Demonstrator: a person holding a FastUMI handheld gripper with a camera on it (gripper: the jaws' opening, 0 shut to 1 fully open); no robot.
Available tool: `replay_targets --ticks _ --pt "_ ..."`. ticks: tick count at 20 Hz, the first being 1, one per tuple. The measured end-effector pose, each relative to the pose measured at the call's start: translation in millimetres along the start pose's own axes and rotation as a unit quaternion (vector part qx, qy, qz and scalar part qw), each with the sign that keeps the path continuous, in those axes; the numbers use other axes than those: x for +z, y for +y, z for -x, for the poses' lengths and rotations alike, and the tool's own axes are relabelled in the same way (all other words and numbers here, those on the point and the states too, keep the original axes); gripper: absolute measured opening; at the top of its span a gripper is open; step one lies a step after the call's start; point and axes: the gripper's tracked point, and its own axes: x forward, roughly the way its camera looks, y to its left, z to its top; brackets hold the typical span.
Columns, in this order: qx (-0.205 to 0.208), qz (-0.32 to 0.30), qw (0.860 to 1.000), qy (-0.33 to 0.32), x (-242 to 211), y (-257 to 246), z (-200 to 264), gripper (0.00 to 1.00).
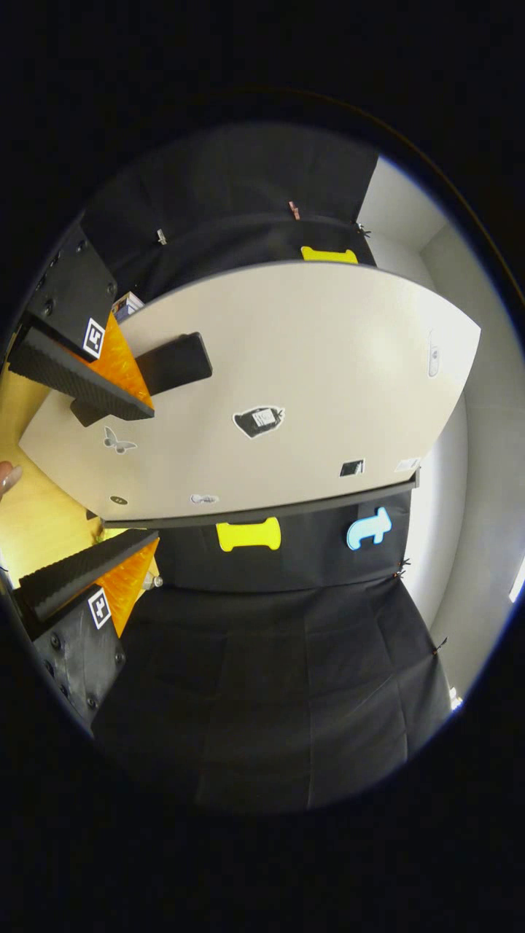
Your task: Open the shoe cabinet door, grab the shoes and put them into the shoe cabinet, then close the shoe cabinet door.
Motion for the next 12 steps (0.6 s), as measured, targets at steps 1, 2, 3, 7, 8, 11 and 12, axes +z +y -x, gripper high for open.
replay_targets --ticks 1,2,3,7,8,11,12 --pt "0.006 0.002 1.000 0.003 -3.3 10.2 0.0 0.98" --pt "0.010 0.004 1.000 0.006 -6.8 19.1 1.0 0.98" --pt "0.012 0.008 1.000 0.009 -9.3 26.8 1.0 0.98" --pt "0.022 0.025 0.999 0.014 -17.2 51.4 4.8 0.98" --pt "0.026 0.029 0.999 0.011 -15.9 57.7 6.6 0.98" --pt "0.034 0.043 0.998 -0.002 -12.7 73.7 10.9 0.98" --pt "0.038 0.049 0.998 -0.006 -12.7 78.2 12.2 0.98"
